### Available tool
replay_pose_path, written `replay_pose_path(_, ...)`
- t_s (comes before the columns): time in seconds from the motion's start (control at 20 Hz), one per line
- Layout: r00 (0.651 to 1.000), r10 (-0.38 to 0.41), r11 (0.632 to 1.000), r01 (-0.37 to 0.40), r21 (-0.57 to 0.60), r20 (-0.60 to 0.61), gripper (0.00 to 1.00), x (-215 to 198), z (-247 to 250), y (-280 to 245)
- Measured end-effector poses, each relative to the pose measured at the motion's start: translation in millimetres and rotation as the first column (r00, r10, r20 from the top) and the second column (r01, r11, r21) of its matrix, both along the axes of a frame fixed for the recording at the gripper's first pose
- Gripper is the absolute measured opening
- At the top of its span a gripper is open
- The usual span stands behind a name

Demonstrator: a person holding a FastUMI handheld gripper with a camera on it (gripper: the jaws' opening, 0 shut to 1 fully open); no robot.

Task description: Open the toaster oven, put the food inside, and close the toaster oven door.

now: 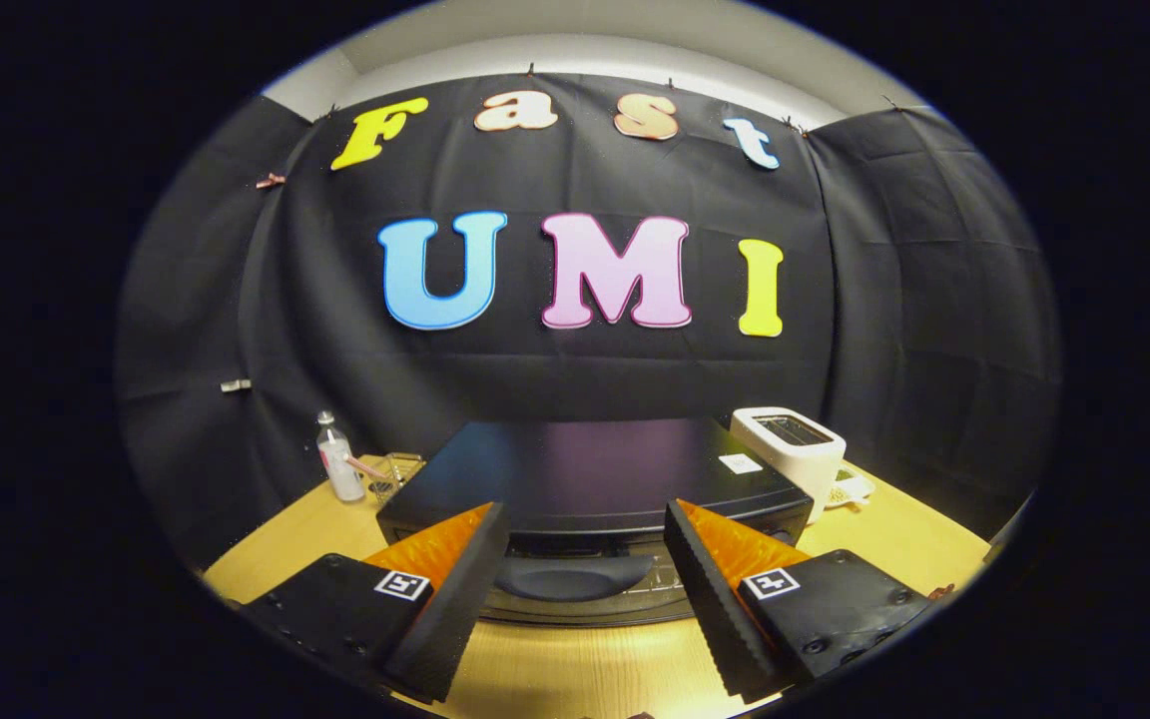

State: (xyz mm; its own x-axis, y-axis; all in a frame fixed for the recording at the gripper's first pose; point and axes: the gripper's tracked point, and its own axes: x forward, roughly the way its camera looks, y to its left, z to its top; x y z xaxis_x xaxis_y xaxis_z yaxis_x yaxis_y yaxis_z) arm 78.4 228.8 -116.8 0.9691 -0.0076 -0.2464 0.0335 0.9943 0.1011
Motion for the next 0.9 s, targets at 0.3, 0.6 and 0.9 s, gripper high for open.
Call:
replay_pose_path(0.3, 0.997, -0.007, 1.000, 0.009, 0.016, -0.077, 0.98, 15, -29, 3)
replay_pose_path(0.6, 0.991, 0.004, 1.000, -0.004, 0.005, -0.130, 0.99, 14, -35, 5)
replay_pose_path(0.9, 0.992, 0.019, 1.000, -0.016, 0.023, -0.128, 0.99, -4, -37, 4)
